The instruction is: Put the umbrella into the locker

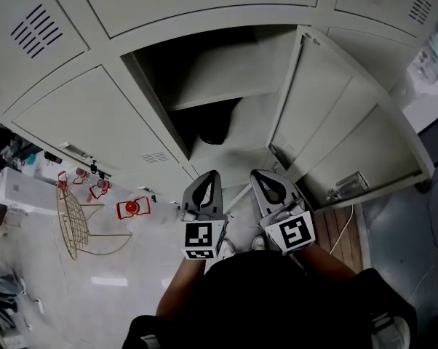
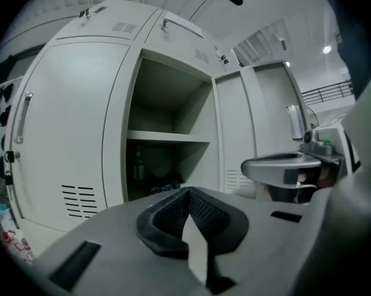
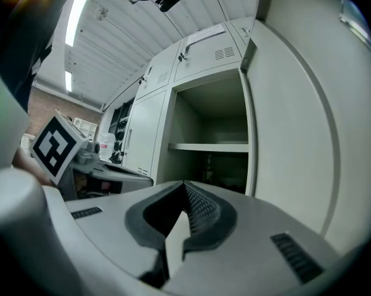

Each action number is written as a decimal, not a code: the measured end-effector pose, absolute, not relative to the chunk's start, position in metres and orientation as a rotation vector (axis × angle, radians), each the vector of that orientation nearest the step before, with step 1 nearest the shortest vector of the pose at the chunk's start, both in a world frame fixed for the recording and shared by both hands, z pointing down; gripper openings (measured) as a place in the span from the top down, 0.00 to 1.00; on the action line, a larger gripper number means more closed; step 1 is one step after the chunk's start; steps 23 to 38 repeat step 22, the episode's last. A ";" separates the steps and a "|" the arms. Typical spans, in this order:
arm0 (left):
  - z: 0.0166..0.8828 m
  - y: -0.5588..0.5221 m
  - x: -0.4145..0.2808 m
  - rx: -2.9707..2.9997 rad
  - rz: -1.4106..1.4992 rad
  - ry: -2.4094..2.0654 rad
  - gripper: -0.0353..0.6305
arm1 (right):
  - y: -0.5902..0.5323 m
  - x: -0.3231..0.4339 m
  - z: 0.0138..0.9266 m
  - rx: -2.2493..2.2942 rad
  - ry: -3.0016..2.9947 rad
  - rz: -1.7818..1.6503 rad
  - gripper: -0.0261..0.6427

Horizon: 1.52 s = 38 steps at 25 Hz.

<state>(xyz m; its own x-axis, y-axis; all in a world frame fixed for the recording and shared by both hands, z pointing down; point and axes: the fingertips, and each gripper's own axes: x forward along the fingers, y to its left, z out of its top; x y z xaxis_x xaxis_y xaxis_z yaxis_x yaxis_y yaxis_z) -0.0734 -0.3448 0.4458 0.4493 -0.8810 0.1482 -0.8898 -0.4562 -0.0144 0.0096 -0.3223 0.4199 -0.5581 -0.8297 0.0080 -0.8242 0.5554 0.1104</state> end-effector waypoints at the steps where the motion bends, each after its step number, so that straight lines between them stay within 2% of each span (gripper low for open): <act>1: 0.446 -0.341 -0.074 2.624 0.197 -1.595 0.95 | -0.322 0.009 0.420 1.448 -2.716 -0.145 0.96; 38: 0.424 -0.324 -0.076 2.678 0.113 -1.583 0.95 | -0.324 -0.002 0.414 1.467 -2.735 -0.174 0.96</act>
